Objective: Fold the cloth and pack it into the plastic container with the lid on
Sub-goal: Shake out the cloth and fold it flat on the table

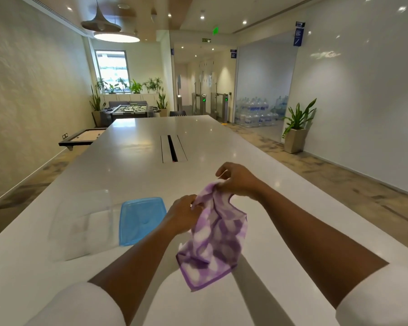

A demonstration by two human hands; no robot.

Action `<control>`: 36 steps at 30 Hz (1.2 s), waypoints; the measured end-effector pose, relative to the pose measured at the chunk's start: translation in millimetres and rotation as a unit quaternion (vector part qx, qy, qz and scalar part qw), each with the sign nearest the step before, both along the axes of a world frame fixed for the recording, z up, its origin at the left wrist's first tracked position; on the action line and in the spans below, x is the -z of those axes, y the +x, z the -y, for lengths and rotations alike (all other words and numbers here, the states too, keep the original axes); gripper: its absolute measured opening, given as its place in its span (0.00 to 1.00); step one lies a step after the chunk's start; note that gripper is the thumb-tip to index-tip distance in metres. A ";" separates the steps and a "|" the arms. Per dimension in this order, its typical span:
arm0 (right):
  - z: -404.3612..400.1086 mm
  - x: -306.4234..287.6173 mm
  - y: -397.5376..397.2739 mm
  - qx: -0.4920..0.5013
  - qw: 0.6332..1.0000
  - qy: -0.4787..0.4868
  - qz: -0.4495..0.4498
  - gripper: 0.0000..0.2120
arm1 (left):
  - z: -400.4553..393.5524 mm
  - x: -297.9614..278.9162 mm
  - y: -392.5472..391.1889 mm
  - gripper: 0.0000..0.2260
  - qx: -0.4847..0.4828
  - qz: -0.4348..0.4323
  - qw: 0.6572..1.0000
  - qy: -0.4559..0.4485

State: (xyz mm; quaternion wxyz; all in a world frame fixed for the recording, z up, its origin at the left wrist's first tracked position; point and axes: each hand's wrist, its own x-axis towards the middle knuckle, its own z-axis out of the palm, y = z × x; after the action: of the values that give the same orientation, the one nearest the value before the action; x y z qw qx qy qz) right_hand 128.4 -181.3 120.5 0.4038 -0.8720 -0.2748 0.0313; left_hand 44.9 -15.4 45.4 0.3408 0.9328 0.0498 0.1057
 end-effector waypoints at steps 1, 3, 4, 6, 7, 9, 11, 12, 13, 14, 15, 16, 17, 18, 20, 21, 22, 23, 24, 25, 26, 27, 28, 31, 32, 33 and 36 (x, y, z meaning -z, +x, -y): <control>3.0 -8.7 1.0 -0.005 1.000 0.017 -0.025 0.14 | -1.9 -3.3 3.6 0.10 0.003 0.002 1.000 -0.025; 10.4 -24.6 4.3 -0.035 0.993 0.053 -0.095 0.14 | -5.3 -11.8 9.0 0.09 0.002 0.013 0.997 -0.079; 13.9 -32.1 6.2 -0.052 0.990 0.065 -0.116 0.15 | -7.7 -14.9 13.0 0.07 -0.008 0.026 0.995 -0.092; 18.0 -44.4 9.9 -0.072 0.985 0.092 -0.127 0.14 | -10.1 -20.6 19.6 0.07 -0.053 0.078 0.990 -0.105; 18.3 -49.6 11.5 -0.066 0.983 0.119 -0.127 0.14 | -9.2 -23.6 21.8 0.10 -0.079 0.123 0.983 -0.114; 15.5 -58.4 13.0 -0.034 0.974 0.186 -0.121 0.14 | -3.1 -32.8 22.2 0.12 -0.103 0.218 0.963 -0.121; 10.4 -65.9 14.5 -0.001 0.962 0.249 -0.116 0.14 | 5.7 -42.4 18.5 0.14 -0.086 0.308 0.945 -0.068; 7.7 -69.2 15.7 0.015 0.956 0.273 -0.110 0.15 | 9.7 -45.7 16.8 0.18 -0.073 0.343 0.936 -0.023; 5.4 -72.6 16.4 0.030 0.951 0.291 -0.102 0.16 | 14.0 -48.7 14.8 0.23 -0.062 0.370 0.927 0.027; 3.5 -76.2 16.7 0.040 0.948 0.302 -0.093 0.17 | 17.6 -49.9 13.7 0.29 -0.052 0.384 0.919 0.071; 2.0 -80.2 16.0 0.046 0.947 0.306 -0.085 0.18 | 20.1 -48.8 13.5 0.35 -0.043 0.391 0.913 0.107; 0.9 -84.5 14.7 0.047 0.947 0.306 -0.079 0.18 | 21.3 -45.5 14.9 0.40 -0.036 0.391 0.909 0.138; 0.6 -89.0 12.8 0.047 0.948 0.306 -0.074 0.17 | 21.5 -40.8 17.4 0.42 -0.032 0.389 0.906 0.164; 0.6 -93.5 10.1 0.044 0.948 0.307 -0.071 0.16 | 20.3 -35.7 20.6 0.43 -0.028 0.386 0.904 0.184; 2.4 -102.2 6.1 0.040 0.947 0.311 -0.065 0.14 | 16.0 -29.7 27.0 0.41 -0.013 0.377 0.907 0.188; 3.8 -106.2 4.4 0.039 0.948 0.310 -0.059 0.13 | 13.5 -29.9 28.9 0.40 -0.005 0.369 0.913 0.171; 5.2 -109.5 3.3 0.044 0.949 0.307 -0.051 0.11 | 10.7 -31.8 30.1 0.39 0.002 0.362 0.920 0.151; 6.9 -112.4 2.4 0.053 0.950 0.304 -0.041 0.08 | 7.9 -35.3 30.8 0.39 0.008 0.360 0.923 0.137; 8.7 -115.0 2.4 0.066 0.949 0.307 -0.034 0.05 | 5.4 -40.0 30.9 0.38 0.013 0.362 0.923 0.133; 10.8 -116.9 4.0 0.083 0.946 0.313 -0.030 0.06 | 2.7 -45.2 30.9 0.38 0.019 0.363 0.922 0.134; 13.2 -118.5 6.3 0.102 0.940 0.324 -0.028 0.08 | 0.8 -51.3 30.1 0.37 0.024 0.363 0.921 0.137; 15.9 -119.6 9.6 0.123 0.935 0.332 -0.025 0.11 | -1.4 -57.7 29.5 0.36 0.029 0.362 0.922 0.137; 19.0 -120.9 11.7 0.143 0.930 0.339 -0.021 0.12 | -3.1 -64.8 27.7 0.34 0.034 0.356 0.925 0.130; 27.6 -122.6 18.8 0.187 0.916 0.354 -0.019 0.13 | -8.8 -84.8 22.3 0.27 0.059 0.311 0.946 0.069; 29.5 -122.9 20.2 0.200 0.910 0.362 -0.018 0.12 | -10.5 -90.1 22.1 0.26 0.074 0.289 0.953 0.045; 31.0 -123.2 21.3 0.211 0.906 0.367 -0.015 0.11 | -11.0 -94.6 22.5 0.24 0.086 0.276 0.957 0.022; 33.1 -123.8 23.7 0.240 0.897 0.370 -0.012 0.10 | -5.9 -101.2 25.9 0.22 0.100 0.275 0.954 -0.067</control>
State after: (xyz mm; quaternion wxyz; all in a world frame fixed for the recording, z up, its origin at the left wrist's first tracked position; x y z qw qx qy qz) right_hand 152.0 -214.5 244.3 0.6960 -0.6986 -0.0443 -0.1599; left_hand 70.8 -9.5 146.6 0.4116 0.8431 -0.1323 0.3199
